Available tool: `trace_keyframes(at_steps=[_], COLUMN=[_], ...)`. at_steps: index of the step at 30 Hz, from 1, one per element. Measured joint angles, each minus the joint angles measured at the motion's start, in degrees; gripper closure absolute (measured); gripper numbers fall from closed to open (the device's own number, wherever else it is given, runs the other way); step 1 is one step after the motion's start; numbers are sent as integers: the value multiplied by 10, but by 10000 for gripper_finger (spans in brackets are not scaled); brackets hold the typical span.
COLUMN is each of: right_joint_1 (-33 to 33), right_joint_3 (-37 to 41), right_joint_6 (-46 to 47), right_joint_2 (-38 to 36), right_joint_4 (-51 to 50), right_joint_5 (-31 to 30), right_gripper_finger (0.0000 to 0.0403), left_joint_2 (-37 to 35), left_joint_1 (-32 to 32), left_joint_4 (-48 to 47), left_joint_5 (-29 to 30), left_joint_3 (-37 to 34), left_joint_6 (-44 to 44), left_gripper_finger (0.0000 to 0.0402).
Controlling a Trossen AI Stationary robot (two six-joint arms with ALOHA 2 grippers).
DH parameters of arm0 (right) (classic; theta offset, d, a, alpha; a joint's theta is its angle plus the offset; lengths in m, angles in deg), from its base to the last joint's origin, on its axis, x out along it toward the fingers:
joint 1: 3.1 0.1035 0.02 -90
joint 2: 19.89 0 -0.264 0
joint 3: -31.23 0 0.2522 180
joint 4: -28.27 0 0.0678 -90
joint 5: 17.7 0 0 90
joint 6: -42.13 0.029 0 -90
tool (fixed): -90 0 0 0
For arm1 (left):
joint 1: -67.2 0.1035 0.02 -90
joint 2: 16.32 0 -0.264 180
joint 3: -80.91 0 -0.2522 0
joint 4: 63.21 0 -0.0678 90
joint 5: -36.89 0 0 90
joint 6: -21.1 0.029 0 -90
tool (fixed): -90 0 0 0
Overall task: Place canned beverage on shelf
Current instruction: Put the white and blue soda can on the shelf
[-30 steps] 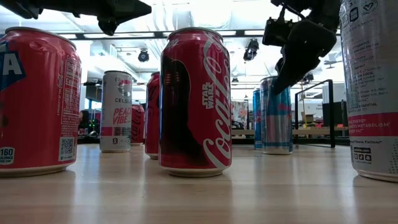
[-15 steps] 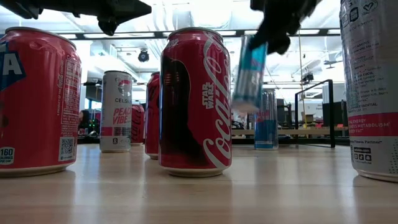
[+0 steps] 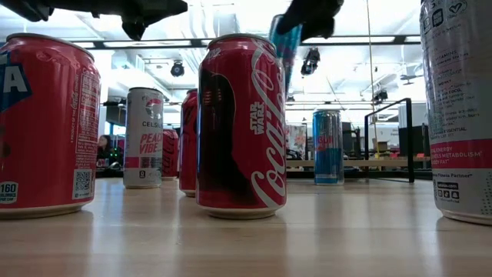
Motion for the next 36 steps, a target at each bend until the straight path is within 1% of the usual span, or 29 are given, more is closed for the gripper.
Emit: trace_keyframes(at_steps=[6, 10, 13, 23, 28, 33, 36], right_joint_1=[-39, -73, -106, -233, -289, -332, -351], right_joint_3=[-99, -154, -177, -186, -179, -171, -161], right_joint_6=[-6, -4, 5, 2, -8, -28, -37], right_joint_2=[76, 102, 109, 109, 109, 109, 109], right_joint_4=[-52, -78, -97, -156, -165, -166, -166], right_joint_5=[-19, -20, -17, -17, -17, 19, 18], right_gripper_finger=[178, 178, 178, 178, 178, 178, 178], left_joint_2=[-1, -5, -9, -13, -13, -13, -13], left_joint_1=[0, 0, 0, 0, 0, 0, 0], left_joint_4=[0, -1, -1, -7, -7, -7, -9], left_joint_5=[0, 0, 0, 0, 0, 0, 0], left_joint_3=[0, 0, 0, 0, 0, 0, 0], left_joint_6=[0, -2, -3, -3, -3, -3, -3], left_gripper_finger=[402, 402, 402, 402, 402, 402, 402])
